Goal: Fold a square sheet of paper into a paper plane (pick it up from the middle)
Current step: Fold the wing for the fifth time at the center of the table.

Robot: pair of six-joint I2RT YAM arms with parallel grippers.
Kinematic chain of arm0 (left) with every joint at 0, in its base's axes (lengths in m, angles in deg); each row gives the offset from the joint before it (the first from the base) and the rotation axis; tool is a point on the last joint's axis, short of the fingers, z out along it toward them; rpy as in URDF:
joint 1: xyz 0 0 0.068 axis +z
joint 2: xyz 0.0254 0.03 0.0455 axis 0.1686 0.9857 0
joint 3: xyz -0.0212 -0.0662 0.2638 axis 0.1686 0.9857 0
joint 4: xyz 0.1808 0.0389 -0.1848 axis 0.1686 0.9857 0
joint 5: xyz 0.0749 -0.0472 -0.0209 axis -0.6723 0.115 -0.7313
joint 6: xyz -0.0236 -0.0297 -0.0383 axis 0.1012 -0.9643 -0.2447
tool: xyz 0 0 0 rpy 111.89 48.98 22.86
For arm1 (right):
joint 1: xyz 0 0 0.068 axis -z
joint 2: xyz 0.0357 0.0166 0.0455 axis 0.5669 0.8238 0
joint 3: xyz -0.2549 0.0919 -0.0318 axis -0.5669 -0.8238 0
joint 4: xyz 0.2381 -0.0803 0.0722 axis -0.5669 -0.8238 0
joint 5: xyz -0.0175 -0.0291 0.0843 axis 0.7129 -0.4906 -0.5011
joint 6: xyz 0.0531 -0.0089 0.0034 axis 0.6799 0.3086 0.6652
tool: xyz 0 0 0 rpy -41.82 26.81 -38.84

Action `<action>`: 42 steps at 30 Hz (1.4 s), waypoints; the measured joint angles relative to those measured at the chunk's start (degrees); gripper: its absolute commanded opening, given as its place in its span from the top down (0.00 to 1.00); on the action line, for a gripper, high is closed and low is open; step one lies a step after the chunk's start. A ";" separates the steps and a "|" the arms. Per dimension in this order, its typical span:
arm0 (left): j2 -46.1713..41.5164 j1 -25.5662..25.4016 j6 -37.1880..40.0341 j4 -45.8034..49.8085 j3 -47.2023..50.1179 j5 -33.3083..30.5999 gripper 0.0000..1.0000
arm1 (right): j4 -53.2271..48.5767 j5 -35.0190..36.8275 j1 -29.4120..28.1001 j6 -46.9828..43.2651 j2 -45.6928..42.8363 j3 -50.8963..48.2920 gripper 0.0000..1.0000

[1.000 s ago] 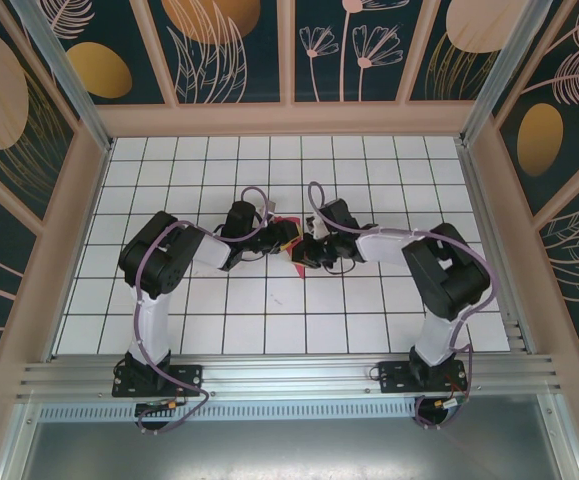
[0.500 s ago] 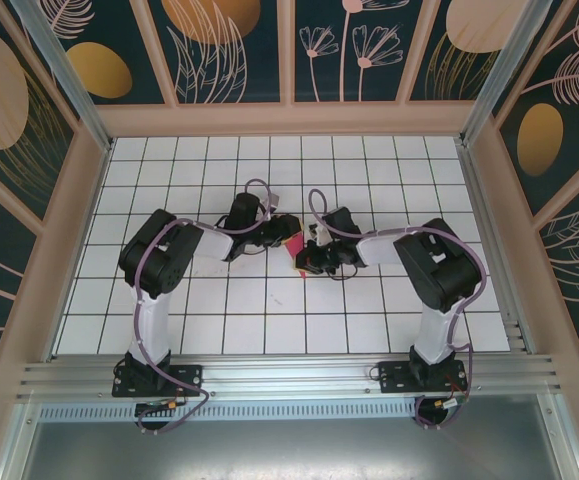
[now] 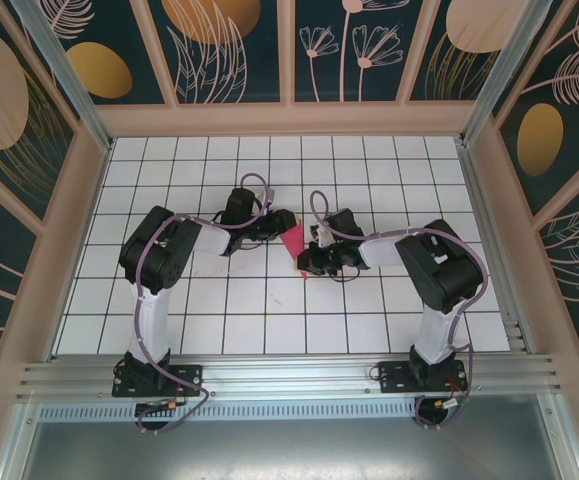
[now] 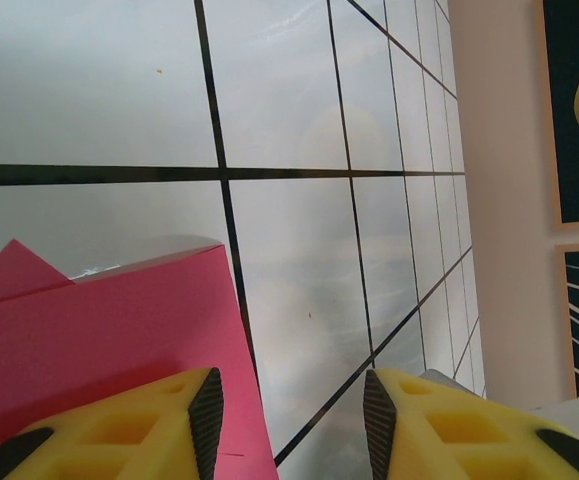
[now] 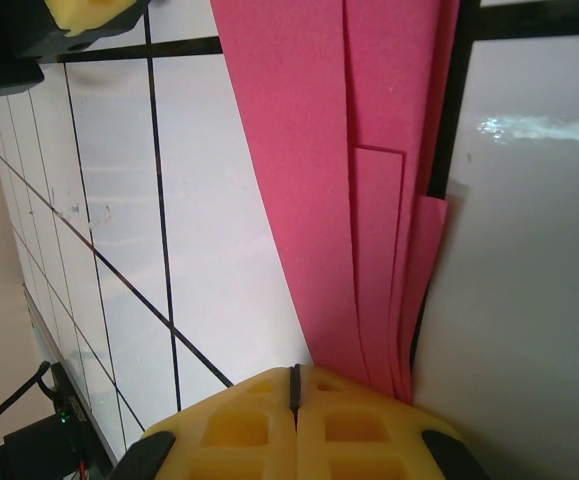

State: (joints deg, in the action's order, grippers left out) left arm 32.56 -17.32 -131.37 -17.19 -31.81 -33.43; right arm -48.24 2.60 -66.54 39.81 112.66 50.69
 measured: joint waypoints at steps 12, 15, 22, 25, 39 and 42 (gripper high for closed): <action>0.66 0.42 2.82 -1.09 -0.11 1.64 0.55 | 0.50 0.00 0.07 -1.11 -0.31 -0.72 1.00; 1.09 1.03 3.89 -0.59 -0.90 2.78 0.54 | 0.85 -0.46 0.70 -1.51 -0.39 -1.11 1.00; 2.25 4.09 6.29 0.13 -2.93 3.04 0.54 | 1.09 -0.94 1.05 -1.51 -0.39 -1.33 1.00; 2.34 4.76 7.08 0.22 -3.13 3.10 0.54 | 1.09 -0.96 1.07 -1.51 -0.39 -1.31 1.00; -0.96 7.74 9.33 6.69 -9.31 1.25 0.53 | -2.25 -1.33 1.29 -1.51 -0.35 0.15 1.00; -6.12 7.50 7.45 4.94 -4.39 1.22 0.54 | -3.45 -1.33 1.29 -1.53 -0.15 0.87 1.00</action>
State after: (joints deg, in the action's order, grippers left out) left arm 26.44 -9.83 -123.92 -12.25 -36.20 -32.20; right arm -51.69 1.27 -65.25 38.28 112.51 51.57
